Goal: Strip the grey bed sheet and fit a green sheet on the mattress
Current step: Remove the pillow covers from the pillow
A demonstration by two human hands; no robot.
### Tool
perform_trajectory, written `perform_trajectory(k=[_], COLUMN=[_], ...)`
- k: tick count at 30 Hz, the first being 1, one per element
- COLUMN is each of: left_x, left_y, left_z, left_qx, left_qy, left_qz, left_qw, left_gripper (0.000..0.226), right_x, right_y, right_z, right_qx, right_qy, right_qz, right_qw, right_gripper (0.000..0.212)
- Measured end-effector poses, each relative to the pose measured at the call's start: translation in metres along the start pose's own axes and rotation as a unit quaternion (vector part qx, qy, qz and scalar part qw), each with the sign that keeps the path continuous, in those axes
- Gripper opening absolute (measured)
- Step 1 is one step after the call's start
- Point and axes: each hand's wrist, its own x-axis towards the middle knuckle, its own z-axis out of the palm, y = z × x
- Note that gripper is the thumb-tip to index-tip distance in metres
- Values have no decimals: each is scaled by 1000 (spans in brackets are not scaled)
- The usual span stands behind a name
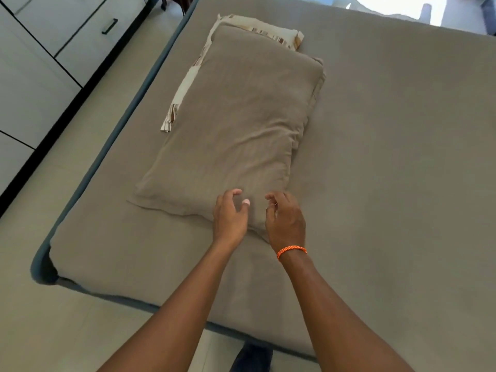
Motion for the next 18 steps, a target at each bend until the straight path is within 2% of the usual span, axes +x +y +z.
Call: perform_trajectory(k=[5, 9, 14, 18], left_x=[-62, -92, -92, -66], left_y=[-41, -73, -131, -201], left_z=[-16, -47, -107, -178], left_qx=[-8, 10, 10, 23], left_qy=[-22, -26, -19, -11], left_qz=[14, 19, 4, -28], left_qw=[1000, 999, 1000, 999], left_gripper=[31, 33, 34, 33], right_x=[-74, -123, -167, -192], right_y=[-3, -23, -78, -140], right_z=[-3, 22, 91, 187], right_qx=[-21, -21, -18, -31], right_qy=[-19, -29, -71, -129], right_qz=[-17, 0, -10, -22], right_qw=[999, 999, 997, 991], right_gripper=[18, 19, 18, 14])
